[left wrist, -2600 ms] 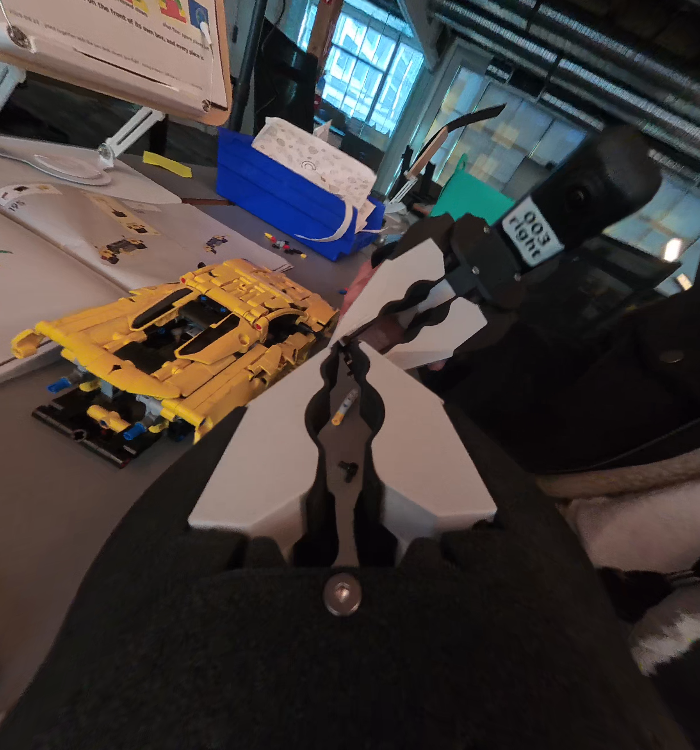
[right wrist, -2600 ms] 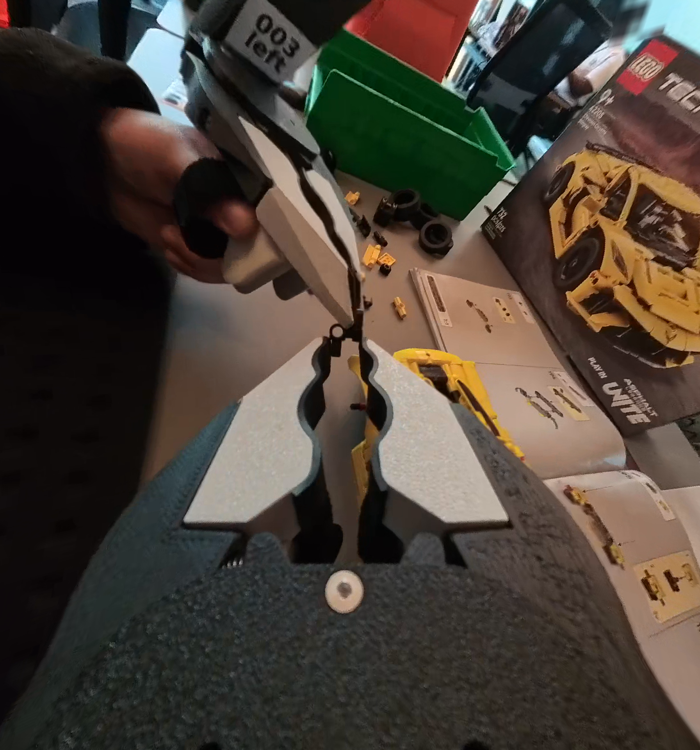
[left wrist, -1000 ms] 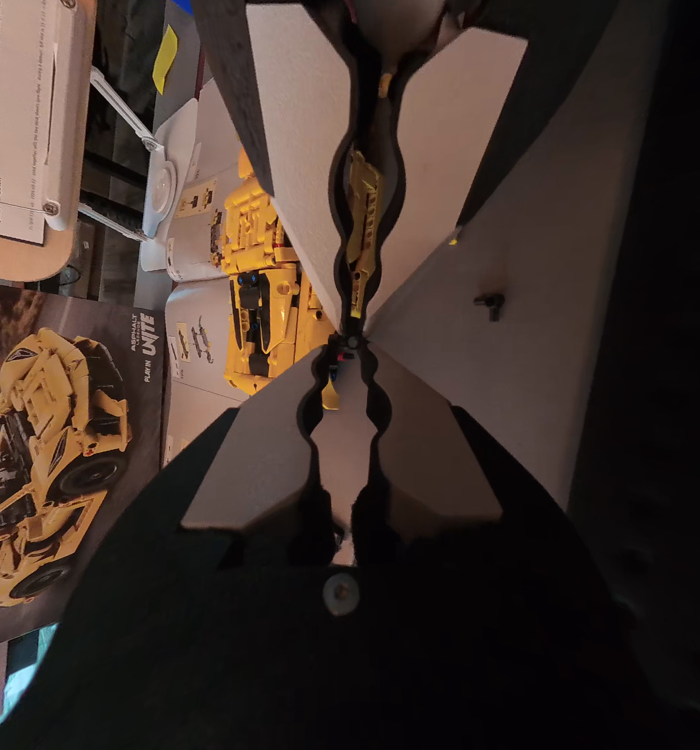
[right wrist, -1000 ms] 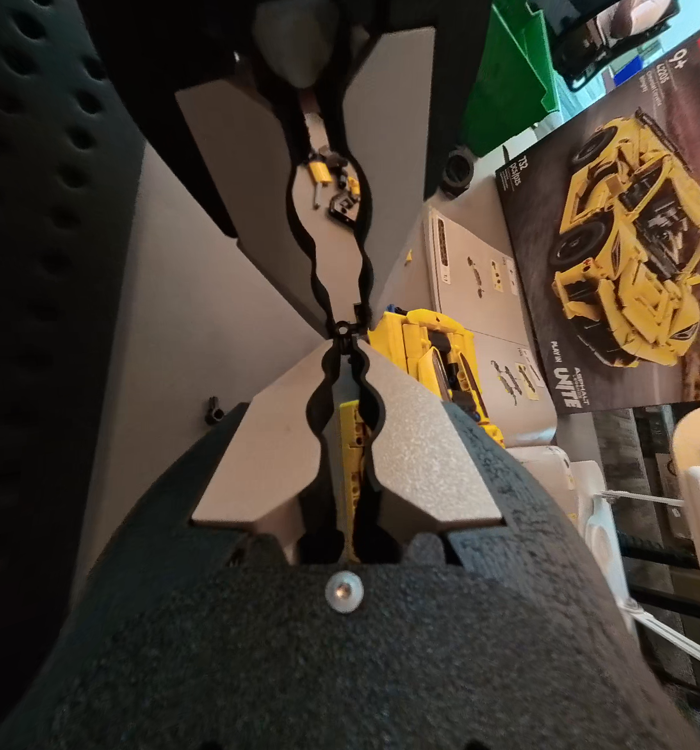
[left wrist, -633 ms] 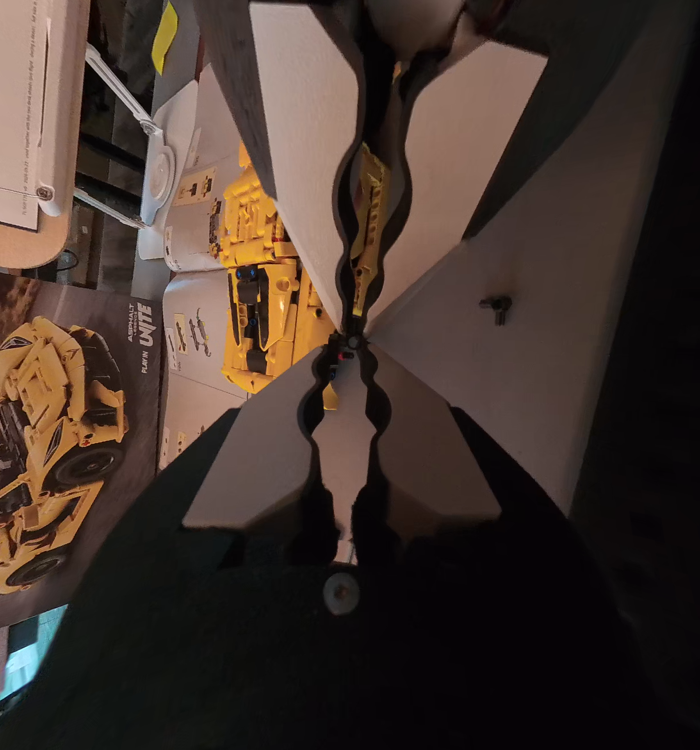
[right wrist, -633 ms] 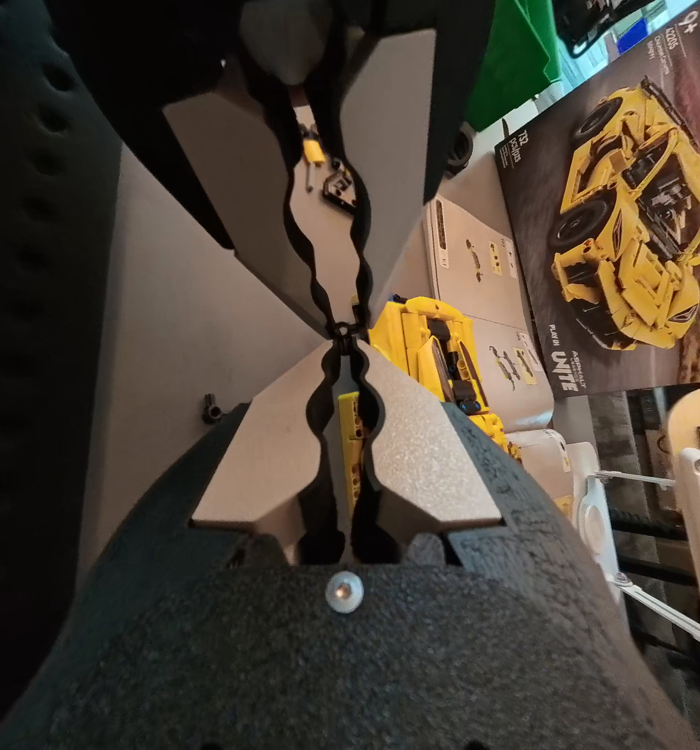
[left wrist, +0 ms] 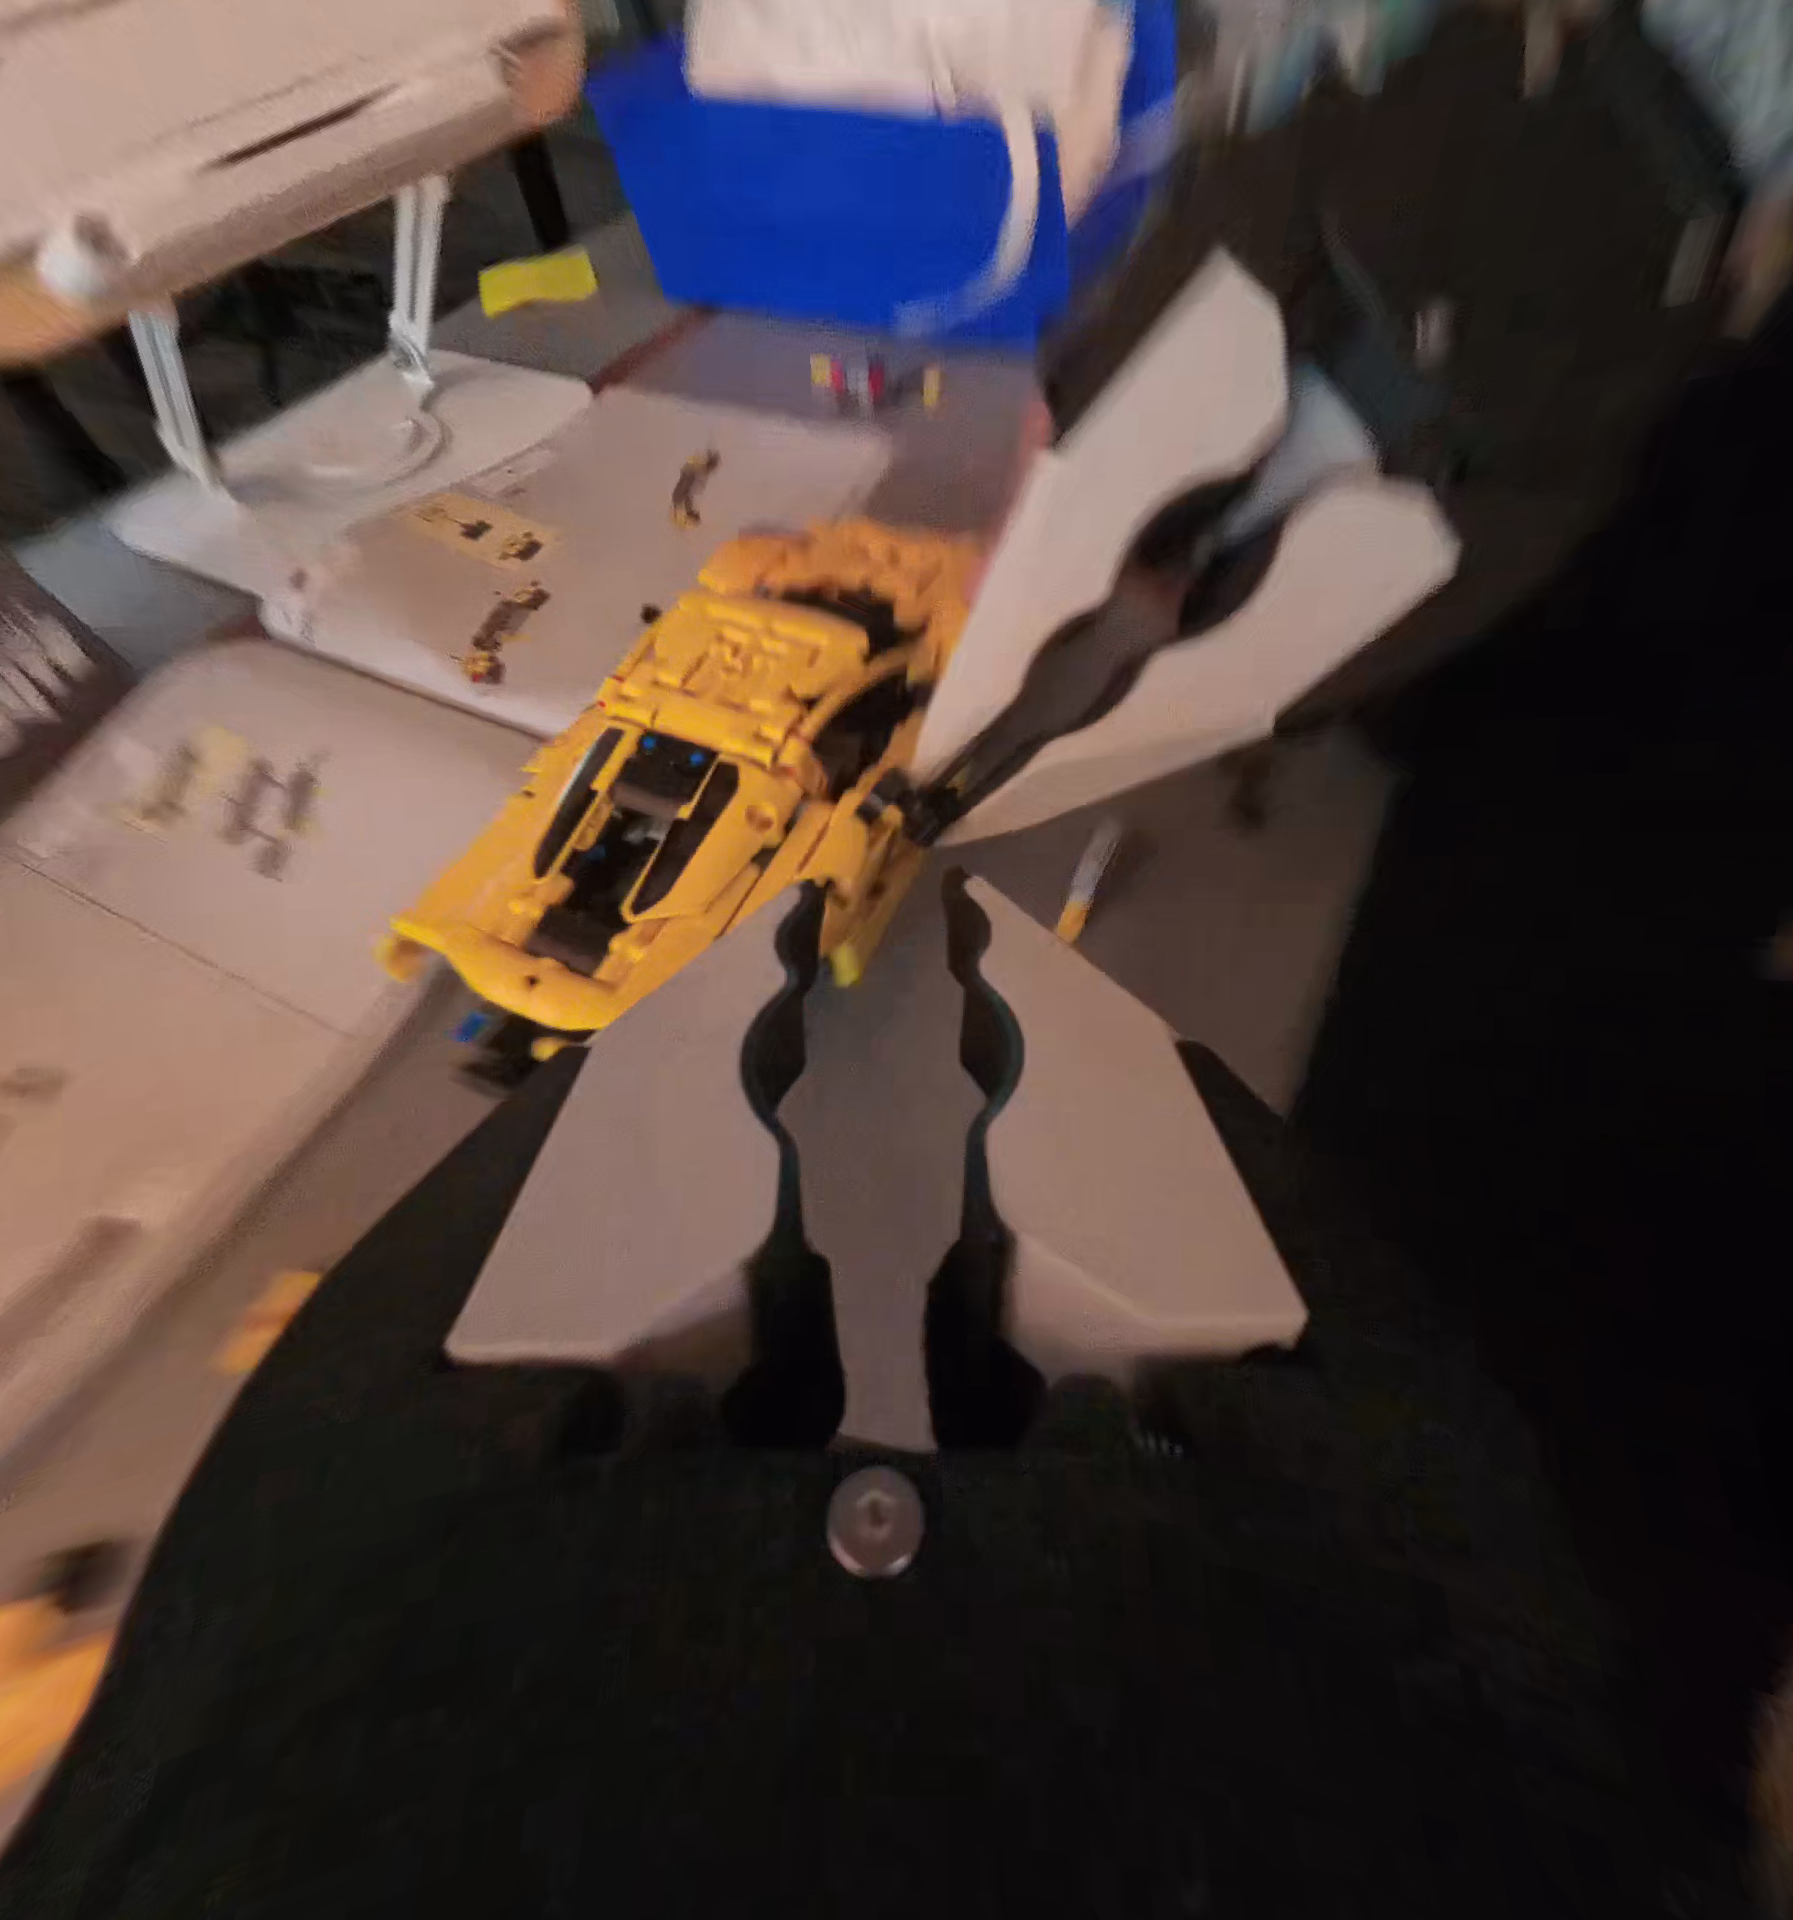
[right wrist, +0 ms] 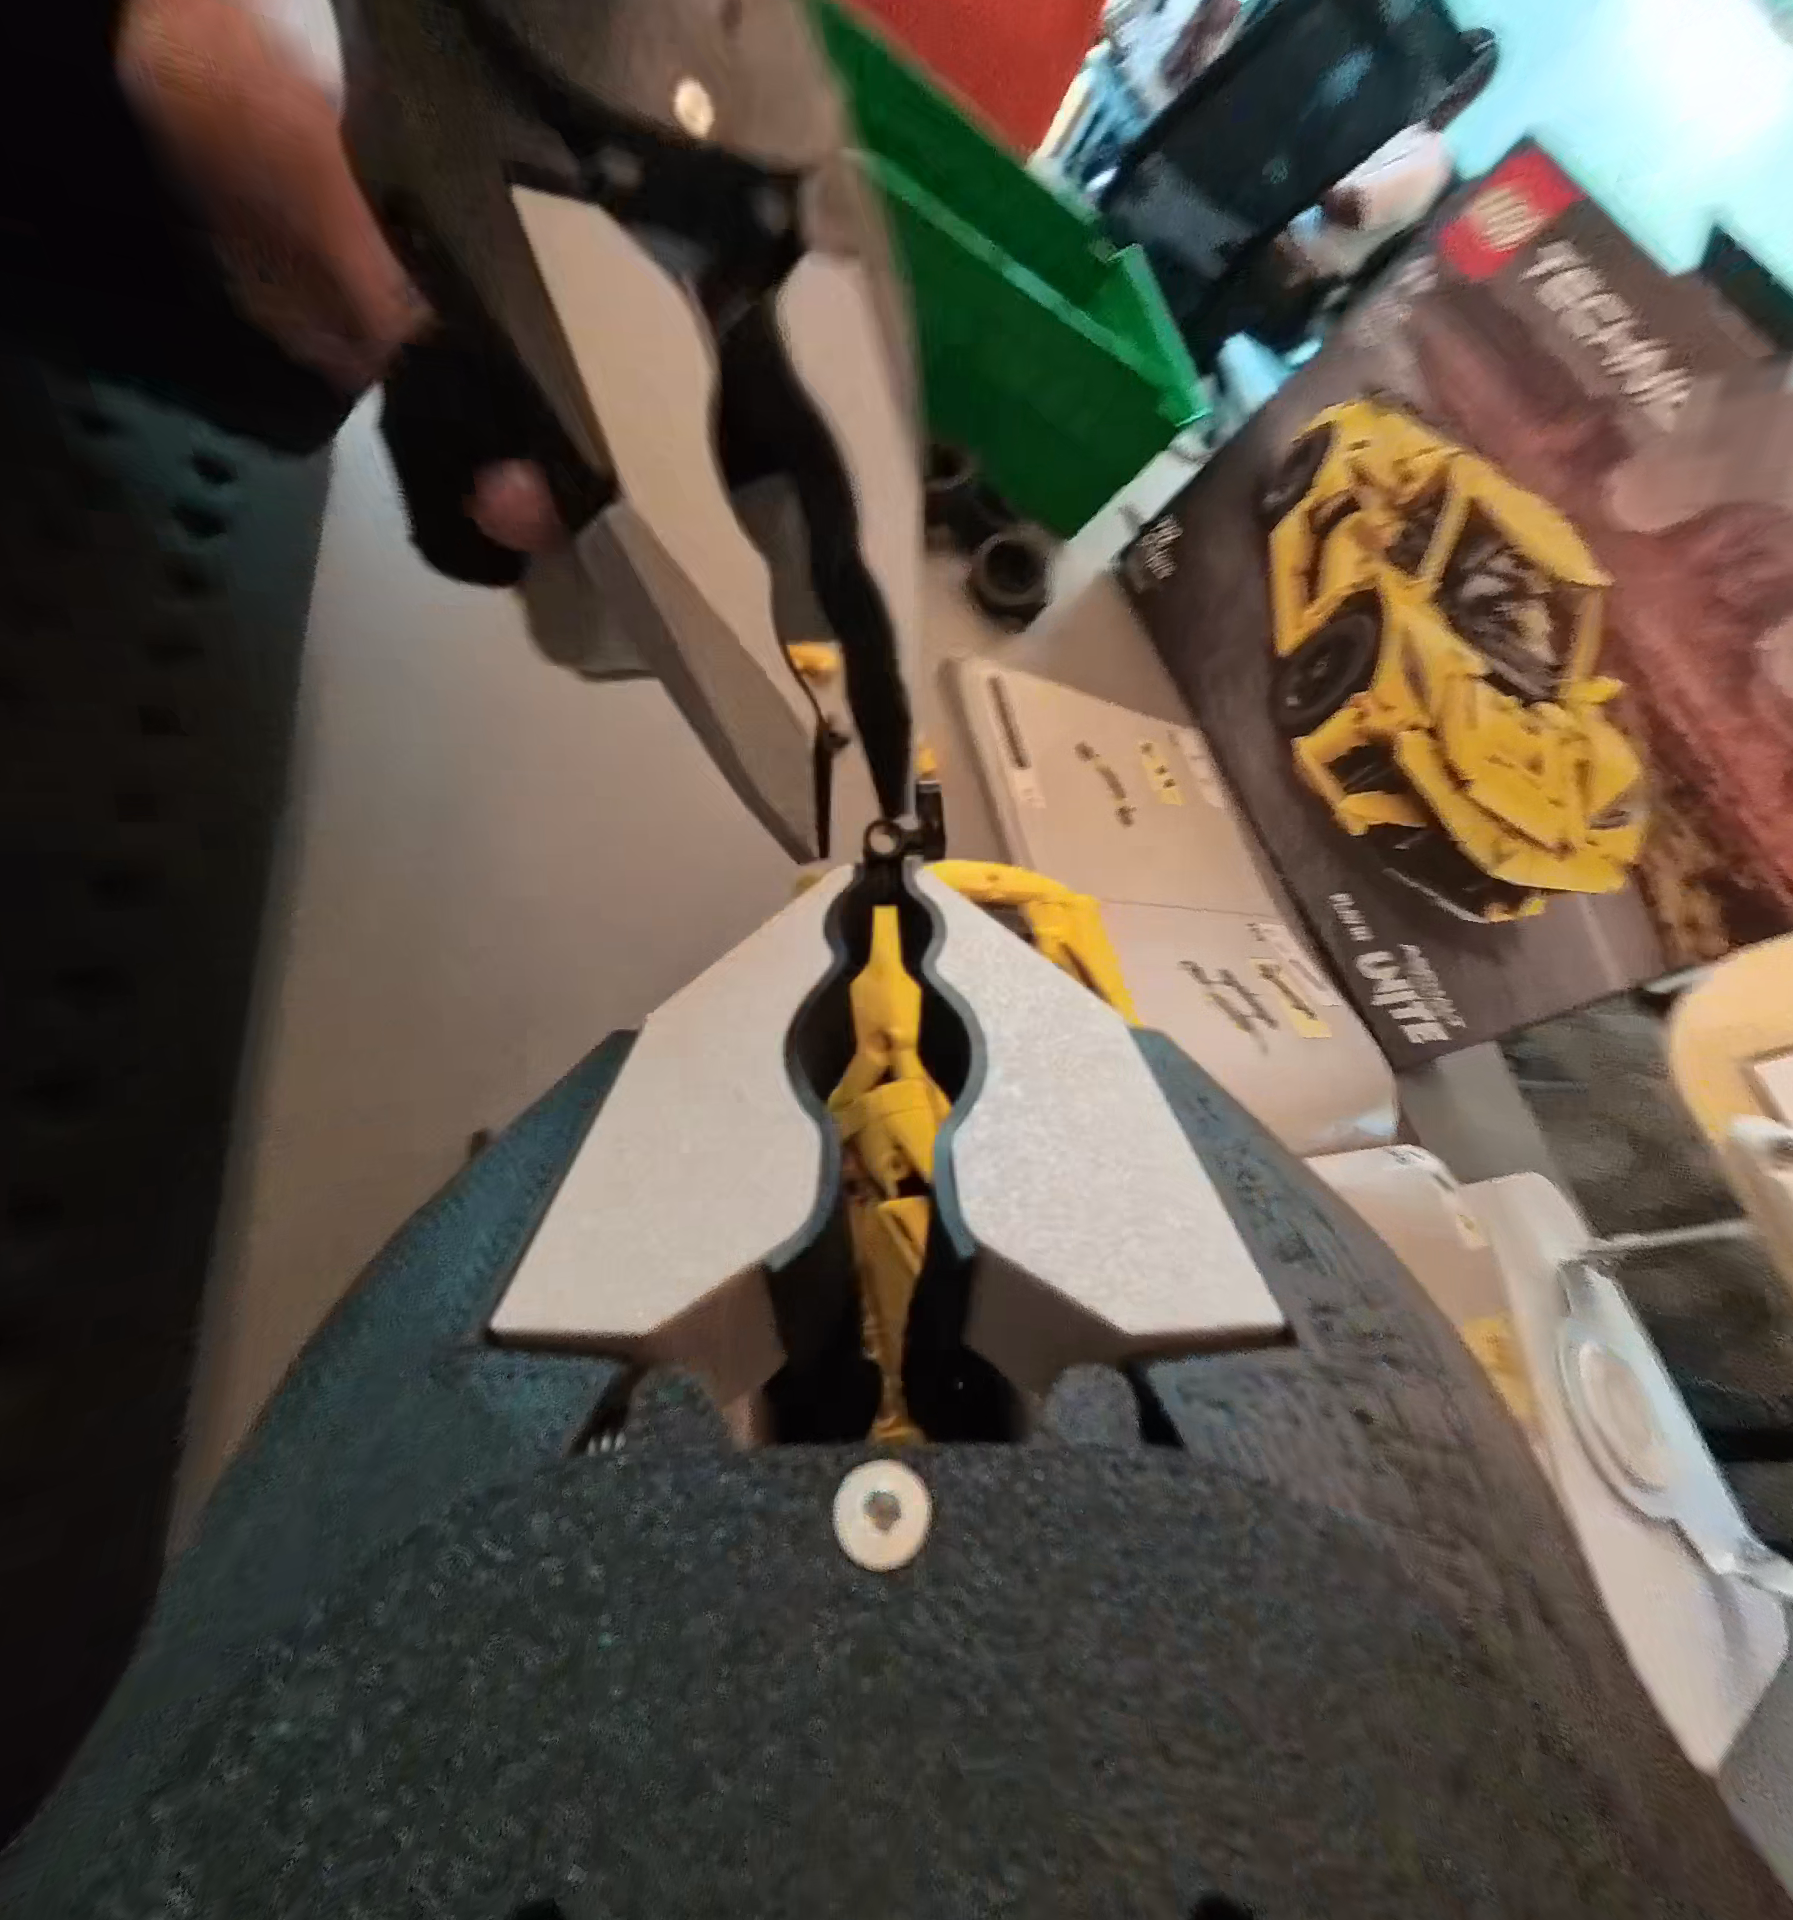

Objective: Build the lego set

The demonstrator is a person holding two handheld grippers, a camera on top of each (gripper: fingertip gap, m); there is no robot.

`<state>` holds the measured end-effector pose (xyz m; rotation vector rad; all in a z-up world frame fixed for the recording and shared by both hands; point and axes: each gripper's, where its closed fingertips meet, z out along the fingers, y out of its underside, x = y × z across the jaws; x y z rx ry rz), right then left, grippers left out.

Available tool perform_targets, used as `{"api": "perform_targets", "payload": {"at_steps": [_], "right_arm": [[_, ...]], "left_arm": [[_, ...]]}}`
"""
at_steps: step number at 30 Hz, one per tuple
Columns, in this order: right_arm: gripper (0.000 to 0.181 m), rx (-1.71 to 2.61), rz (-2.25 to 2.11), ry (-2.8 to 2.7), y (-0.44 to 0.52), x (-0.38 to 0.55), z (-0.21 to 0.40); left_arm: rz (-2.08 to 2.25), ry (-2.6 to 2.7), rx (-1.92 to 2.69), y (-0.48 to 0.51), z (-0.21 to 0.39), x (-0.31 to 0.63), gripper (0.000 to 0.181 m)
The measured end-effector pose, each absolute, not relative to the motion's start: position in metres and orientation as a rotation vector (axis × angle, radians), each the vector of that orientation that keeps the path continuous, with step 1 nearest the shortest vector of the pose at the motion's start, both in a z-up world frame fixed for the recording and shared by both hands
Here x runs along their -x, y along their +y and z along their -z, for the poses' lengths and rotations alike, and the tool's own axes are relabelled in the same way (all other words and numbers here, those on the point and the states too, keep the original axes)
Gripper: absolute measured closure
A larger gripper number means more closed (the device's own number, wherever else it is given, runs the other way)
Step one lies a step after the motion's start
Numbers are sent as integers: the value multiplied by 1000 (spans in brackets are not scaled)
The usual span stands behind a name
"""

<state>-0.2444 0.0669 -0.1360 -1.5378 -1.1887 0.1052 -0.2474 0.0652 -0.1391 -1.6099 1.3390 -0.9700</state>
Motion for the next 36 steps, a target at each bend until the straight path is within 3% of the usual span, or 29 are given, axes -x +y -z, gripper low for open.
{"api": "perform_targets", "payload": {"at_steps": [3, 6, 9, 14, 18, 32, 36], "right_arm": [[179, 1455, -23, -1117, 71, 243, 118], [178, 1404, 66, -1115, 70, 246, 114], [178, 1386, 108, -1123, 71, 246, 115], [178, 1378, 148, -1133, 74, 246, 119], [178, 1364, 82, -1153, 66, 258, 121], [178, 1449, 92, -1062, 75, 257, 123], [172, 1499, -130, -1090, 65, 258, 129]], "left_arm": [[1499, 965, 1655, 66, 120, 245, 157], [1653, 881, 1642, 61, 116, 243, 162], [1631, 899, 1589, 57, 111, 242, 172], [1653, 879, 1584, 58, 111, 243, 165], [1619, 851, 1537, 62, 105, 247, 174], [1529, 880, 1562, 66, 112, 250, 173], [1457, 1036, 1560, 57, 119, 252, 175]]}}
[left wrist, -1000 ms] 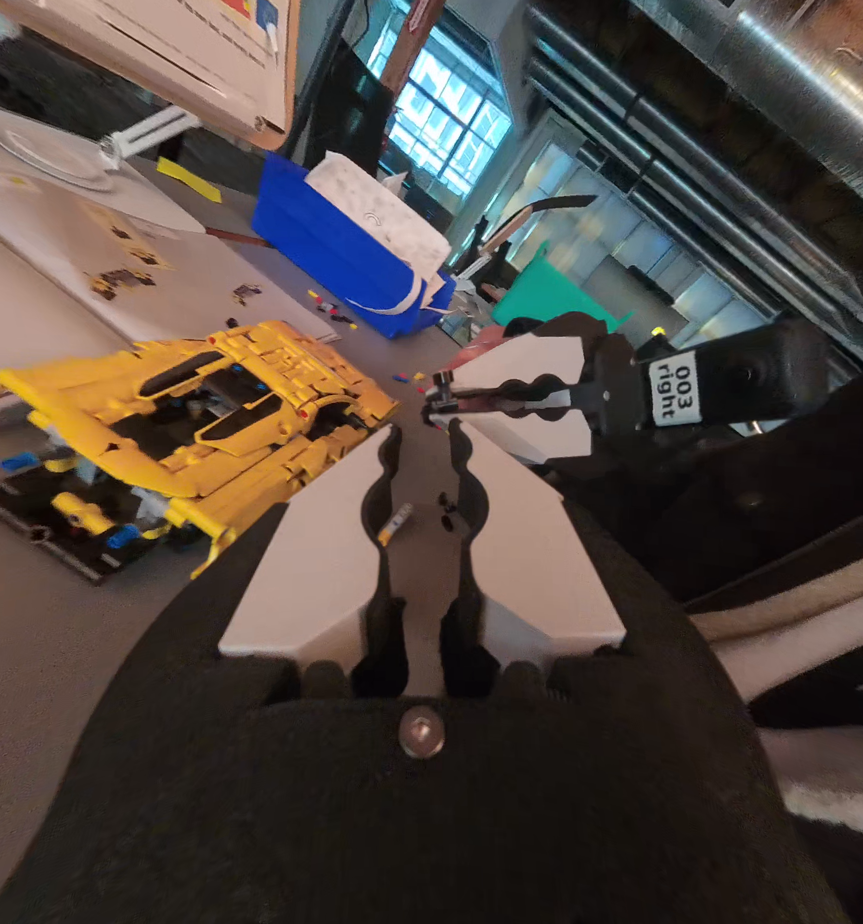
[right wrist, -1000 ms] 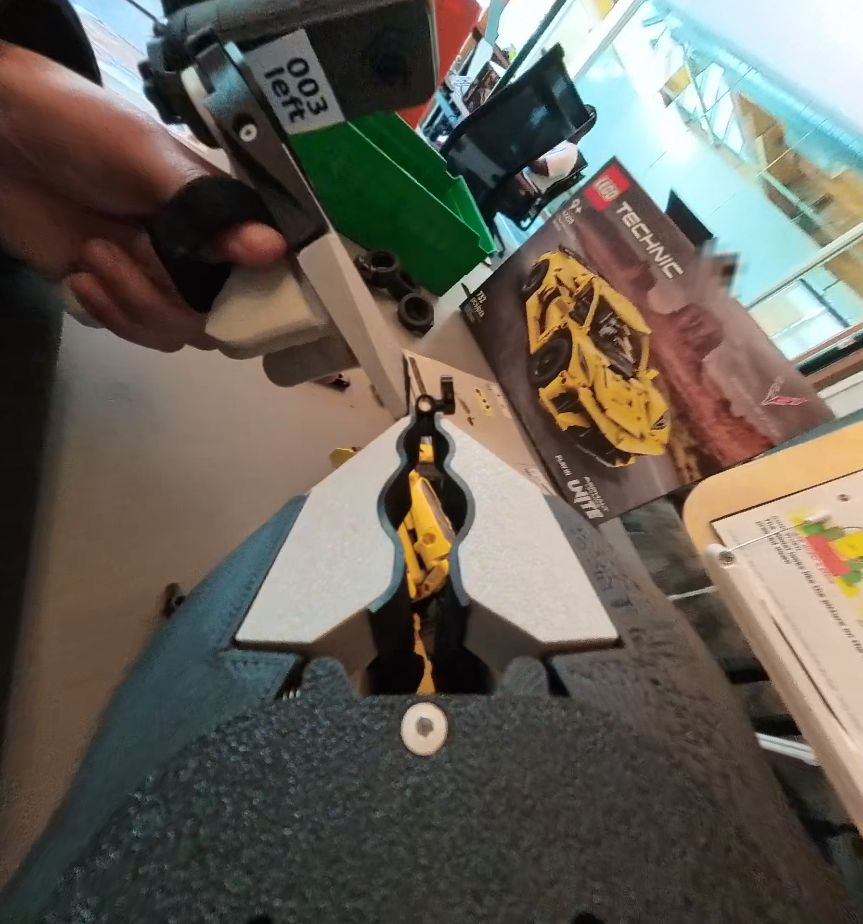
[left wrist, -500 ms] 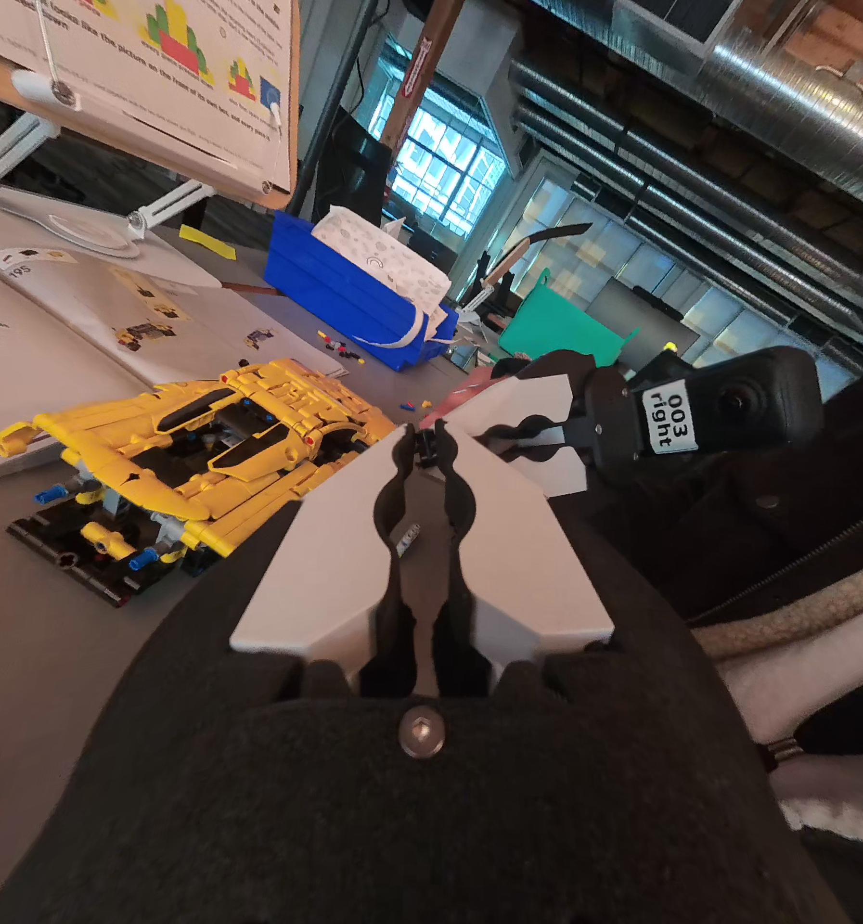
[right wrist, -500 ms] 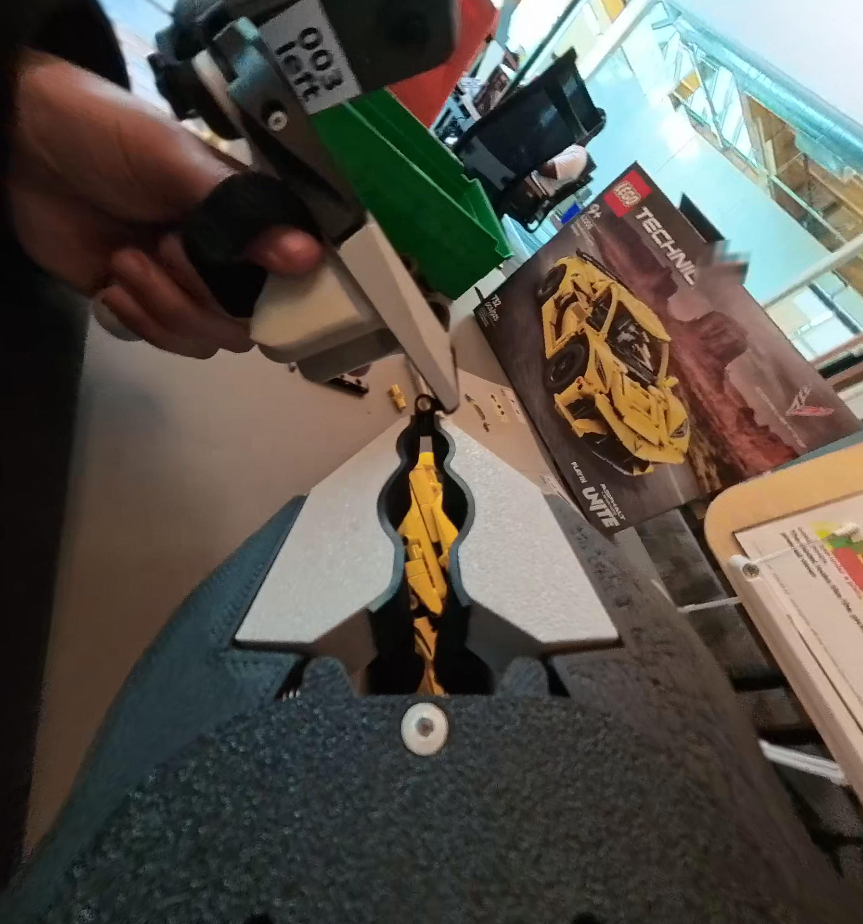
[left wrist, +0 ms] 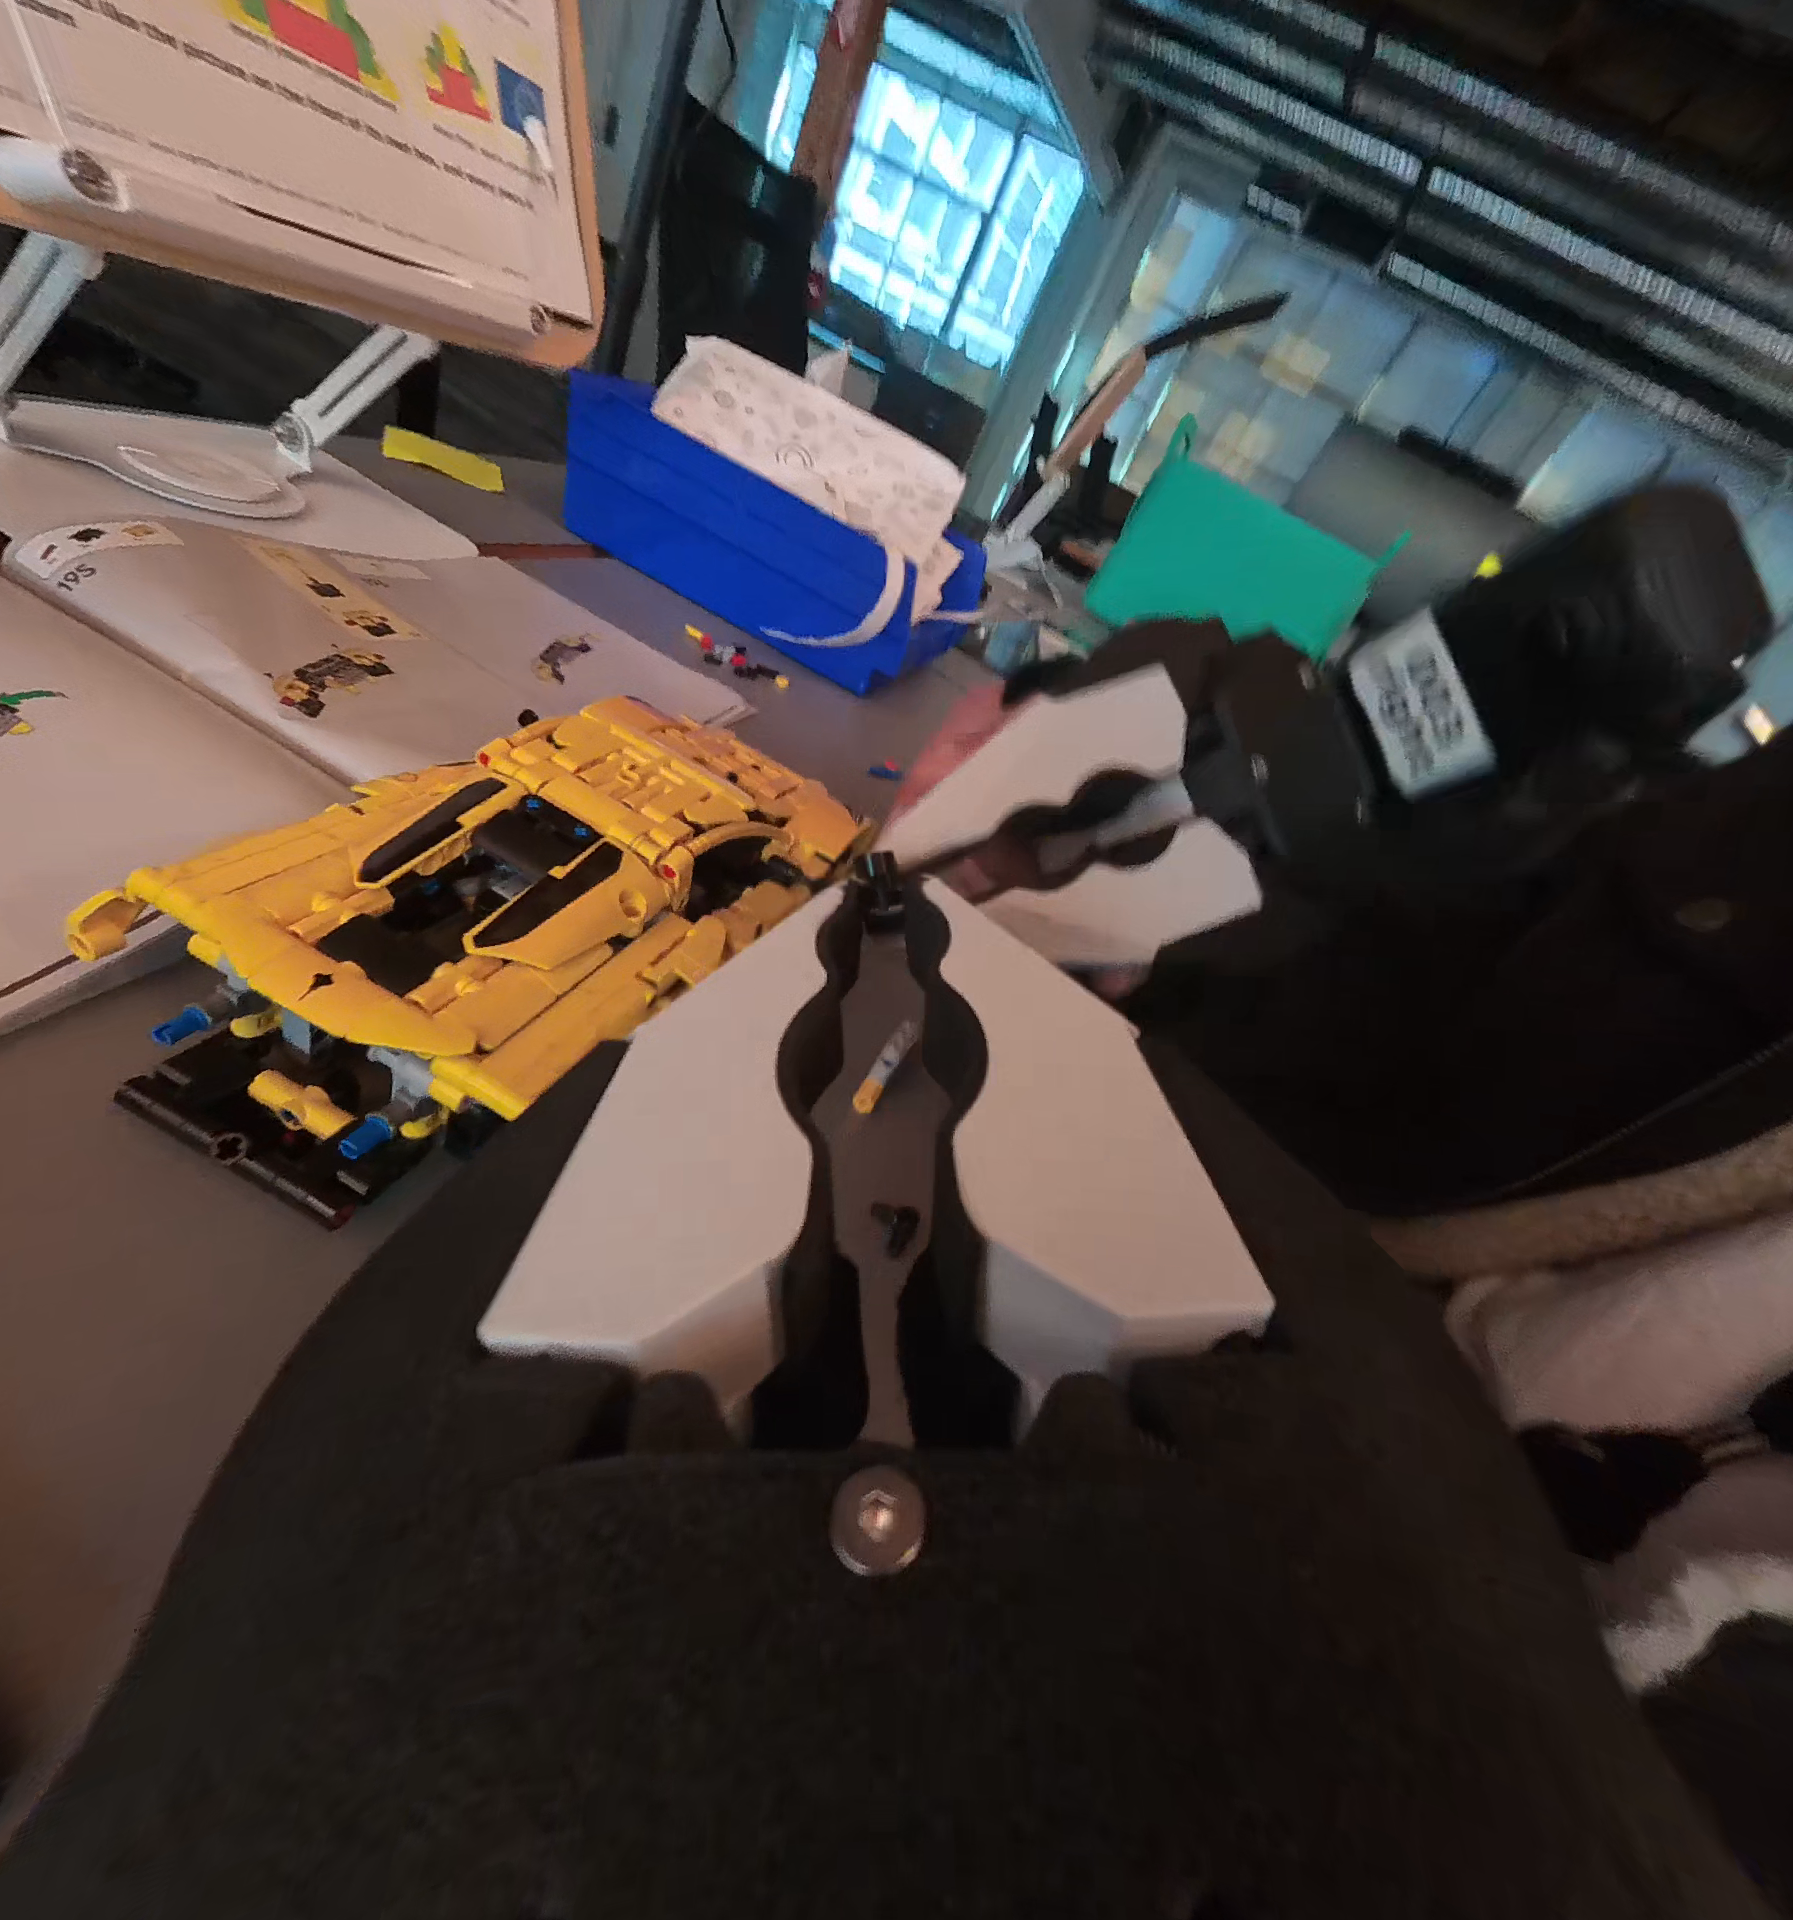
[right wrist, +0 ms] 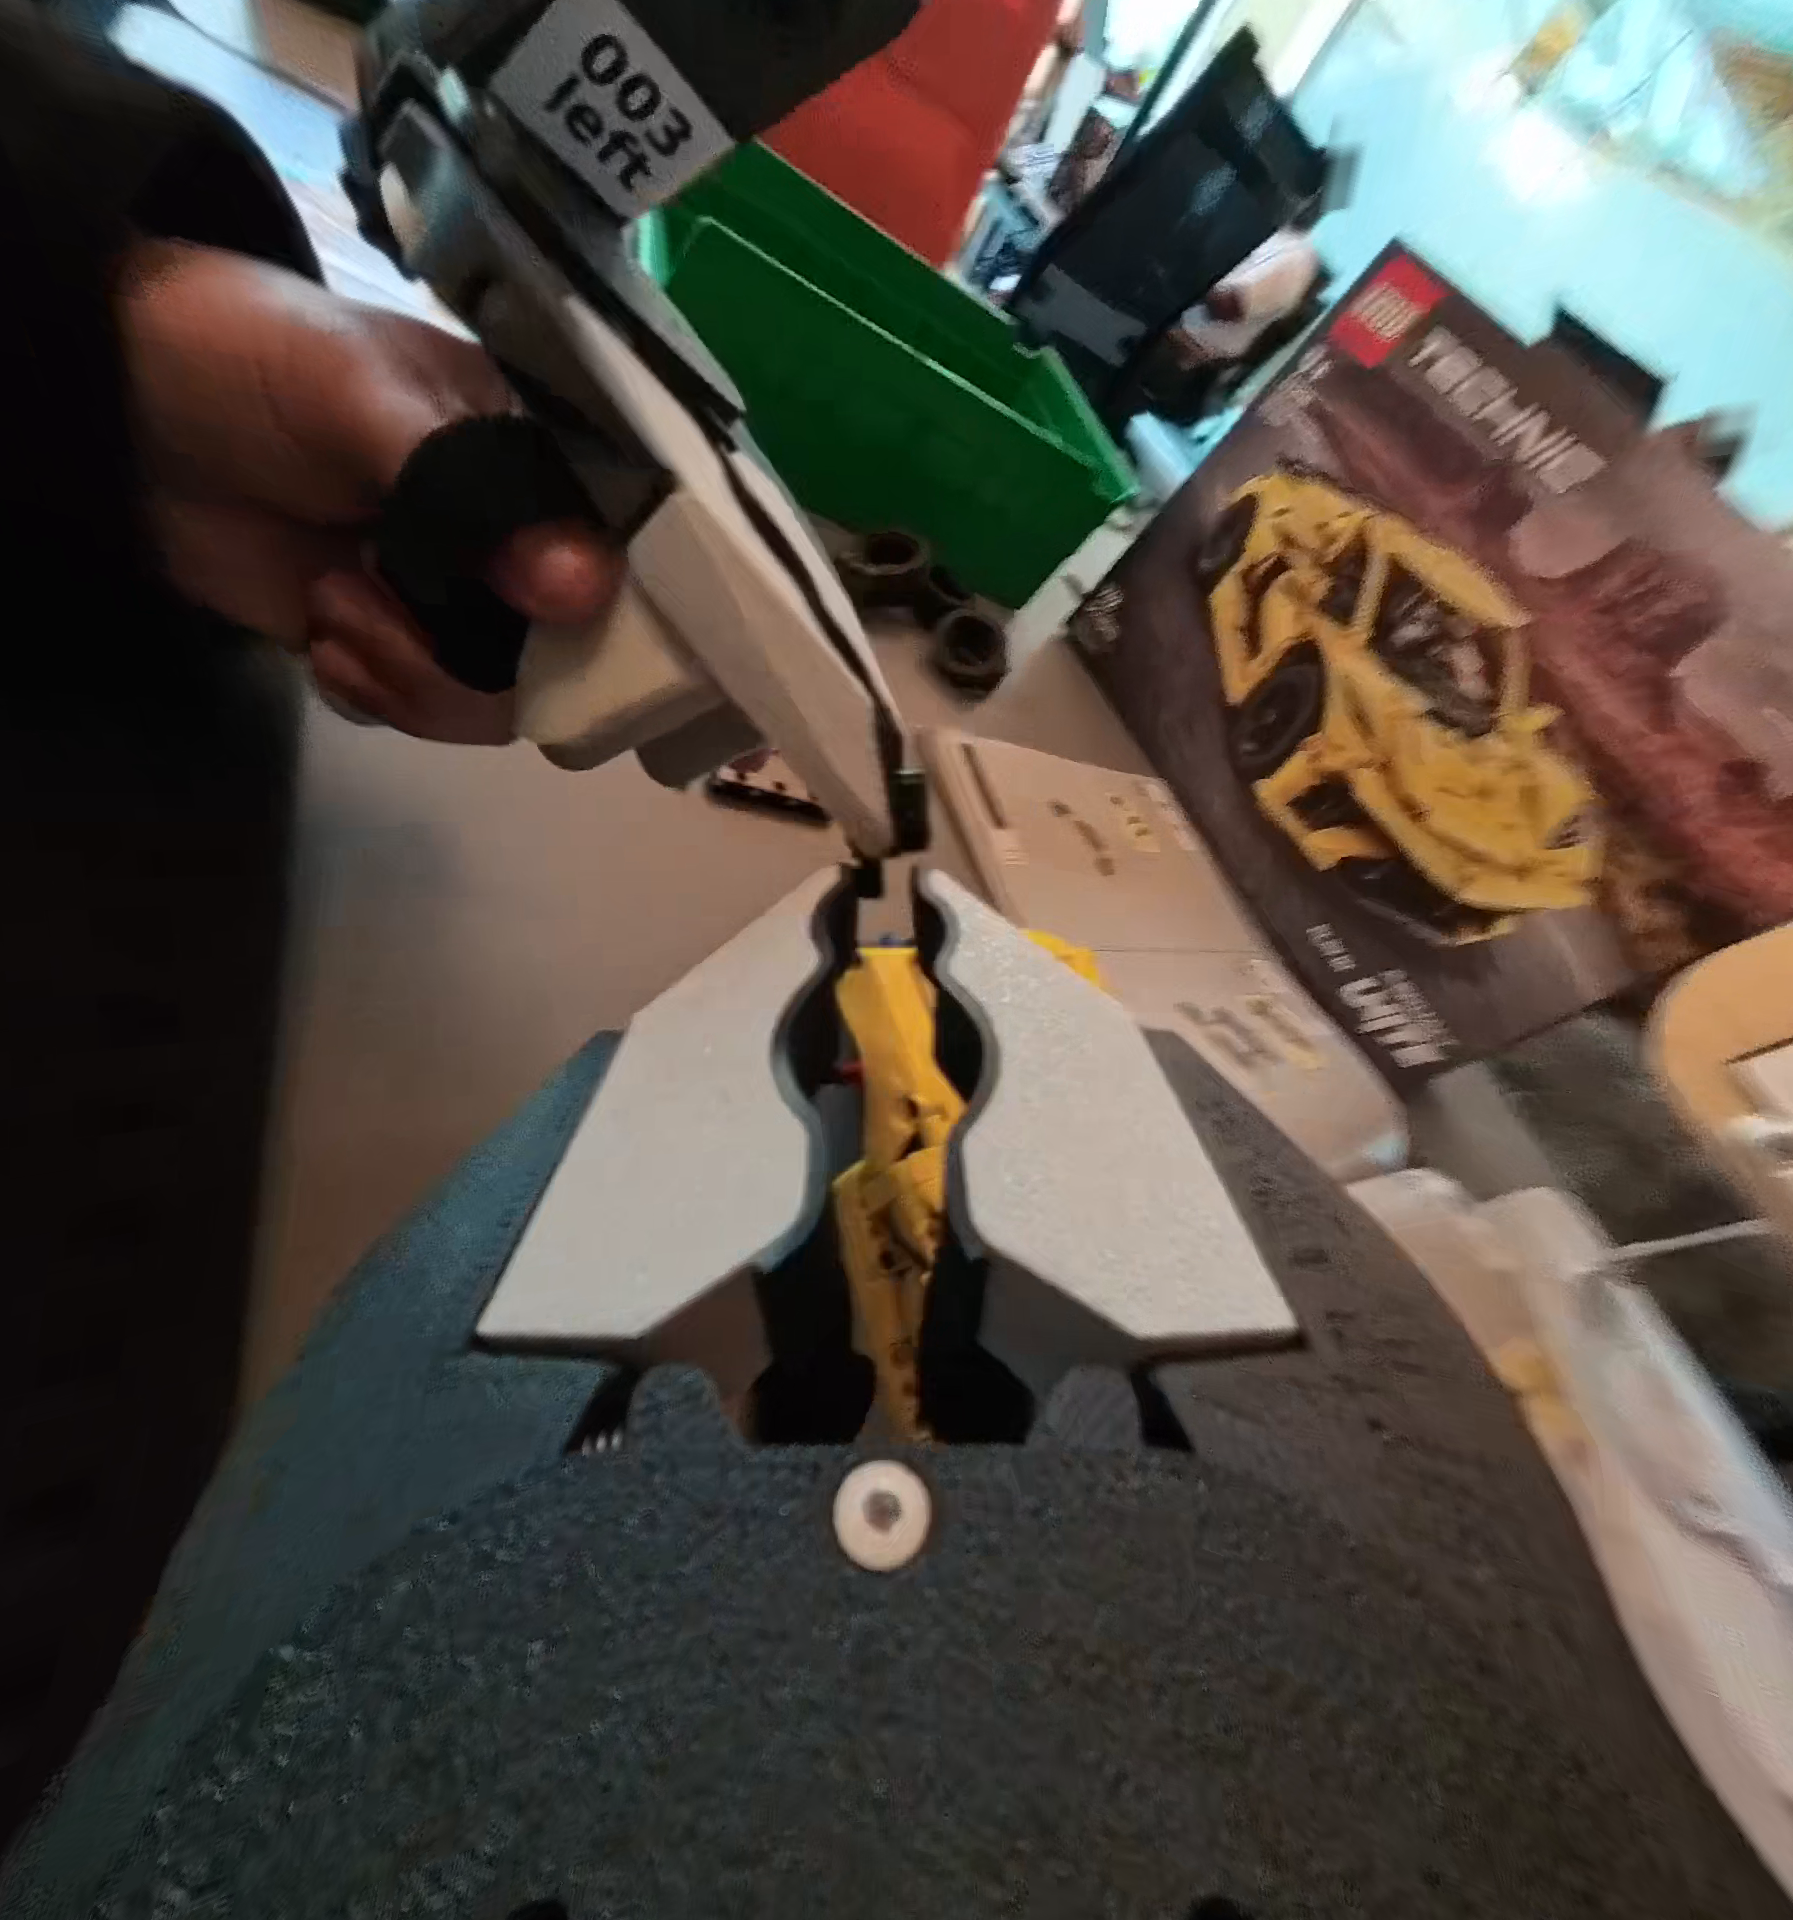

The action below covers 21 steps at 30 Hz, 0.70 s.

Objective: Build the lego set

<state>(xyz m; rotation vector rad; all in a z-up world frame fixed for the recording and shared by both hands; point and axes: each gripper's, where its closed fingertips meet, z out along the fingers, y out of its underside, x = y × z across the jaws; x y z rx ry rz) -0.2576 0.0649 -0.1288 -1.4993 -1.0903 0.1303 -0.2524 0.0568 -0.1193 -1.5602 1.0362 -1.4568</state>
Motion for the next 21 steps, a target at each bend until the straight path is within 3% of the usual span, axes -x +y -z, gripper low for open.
{"api": "perform_targets", "payload": {"at_steps": [2, 6, 15, 21], "right_arm": [[155, 1601, -372, -1073, 60, 251, 128], [157, 1692, -981, -1068, 28, 249, 121], [176, 1714, -987, -1224, 11, 256, 139], [176, 1580, -1187, -904, 33, 249, 96]], "left_arm": [[1427, 1142, 1538, 47, 125, 253, 175], [1343, 1333, 1442, 25, 131, 251, 175], [1290, 1485, 1411, 4, 143, 244, 174], [1461, 1210, 1415, 22, 113, 247, 166]]}}
